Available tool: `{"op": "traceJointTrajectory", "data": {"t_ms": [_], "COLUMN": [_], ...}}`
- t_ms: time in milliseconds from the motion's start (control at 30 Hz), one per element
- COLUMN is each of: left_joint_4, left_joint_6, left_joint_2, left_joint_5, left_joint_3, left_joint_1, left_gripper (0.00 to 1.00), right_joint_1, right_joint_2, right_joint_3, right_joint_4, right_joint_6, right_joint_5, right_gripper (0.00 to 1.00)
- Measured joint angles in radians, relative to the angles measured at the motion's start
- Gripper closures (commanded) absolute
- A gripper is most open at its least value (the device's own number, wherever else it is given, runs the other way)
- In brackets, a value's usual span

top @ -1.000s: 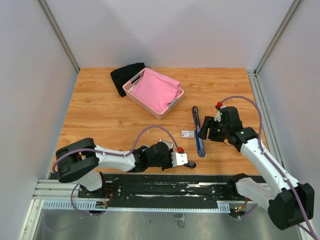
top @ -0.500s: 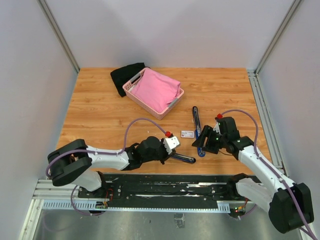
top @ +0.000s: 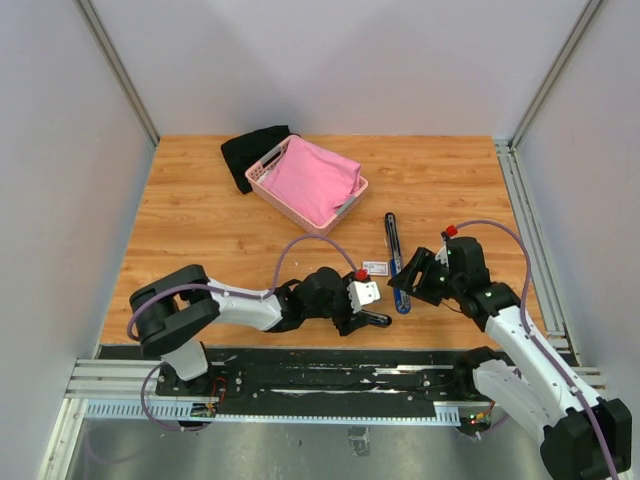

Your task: Load the staples into the stapler

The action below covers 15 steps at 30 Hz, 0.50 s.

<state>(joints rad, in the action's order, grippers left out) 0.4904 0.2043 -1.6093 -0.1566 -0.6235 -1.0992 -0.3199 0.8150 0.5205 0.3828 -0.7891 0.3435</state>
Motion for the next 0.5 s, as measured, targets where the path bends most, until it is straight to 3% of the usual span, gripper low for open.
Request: {"op": "traceJointTrajectory", "data": {"t_ms": [200,500], "left_joint_4": [-0.047,-0.124], "left_joint_6": [0.063,0.113], "left_joint_2": [-0.094,-0.140], "left_joint_5": [-0.056,-0.106], "left_joint_3": [-0.072,-0.134], "left_joint_1": [0.000,0.002], "left_gripper": [0.30,0.76], "right_joint_1": [0.002,0.002], "right_joint_2": [-0.021,-0.013], "right_joint_3": [0.000,-0.010], "right_joint_4": [0.009,0.004], "right_joint_6": [0.000,-0.025], "right_joint_5": [-0.017,-0.030], "right_gripper": [0.37,0.38]}}
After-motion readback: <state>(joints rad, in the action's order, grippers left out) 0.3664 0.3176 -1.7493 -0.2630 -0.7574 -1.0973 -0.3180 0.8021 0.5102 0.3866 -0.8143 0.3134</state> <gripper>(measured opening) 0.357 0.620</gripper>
